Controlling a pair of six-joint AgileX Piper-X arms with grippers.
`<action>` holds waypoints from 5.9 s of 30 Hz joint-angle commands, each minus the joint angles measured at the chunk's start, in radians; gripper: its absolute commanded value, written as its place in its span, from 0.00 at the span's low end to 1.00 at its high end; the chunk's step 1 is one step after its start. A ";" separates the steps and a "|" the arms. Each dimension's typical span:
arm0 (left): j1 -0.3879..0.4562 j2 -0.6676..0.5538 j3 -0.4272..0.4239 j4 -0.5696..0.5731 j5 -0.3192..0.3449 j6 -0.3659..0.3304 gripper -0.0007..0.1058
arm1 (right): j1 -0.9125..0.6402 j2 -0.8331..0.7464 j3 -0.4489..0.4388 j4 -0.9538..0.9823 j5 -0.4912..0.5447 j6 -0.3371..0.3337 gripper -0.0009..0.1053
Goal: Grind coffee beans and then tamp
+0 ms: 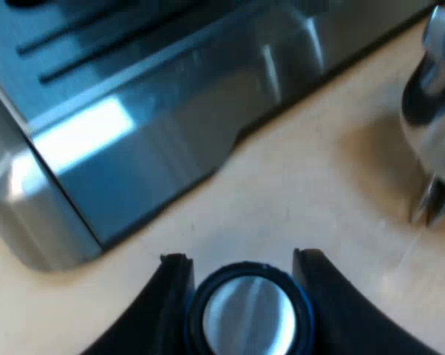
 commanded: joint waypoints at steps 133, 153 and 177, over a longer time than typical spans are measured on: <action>-0.239 -0.170 -0.400 0.441 0.102 0.171 0.15 | -0.003 -0.010 0.582 -0.725 0.143 -0.116 0.65; -0.239 0.010 -0.411 0.363 0.130 0.231 0.15 | -0.003 -0.010 0.582 -0.725 0.143 -0.116 0.65; -0.239 0.088 -0.411 0.312 0.145 0.231 0.15 | -0.003 -0.010 0.582 -0.725 0.143 -0.116 0.65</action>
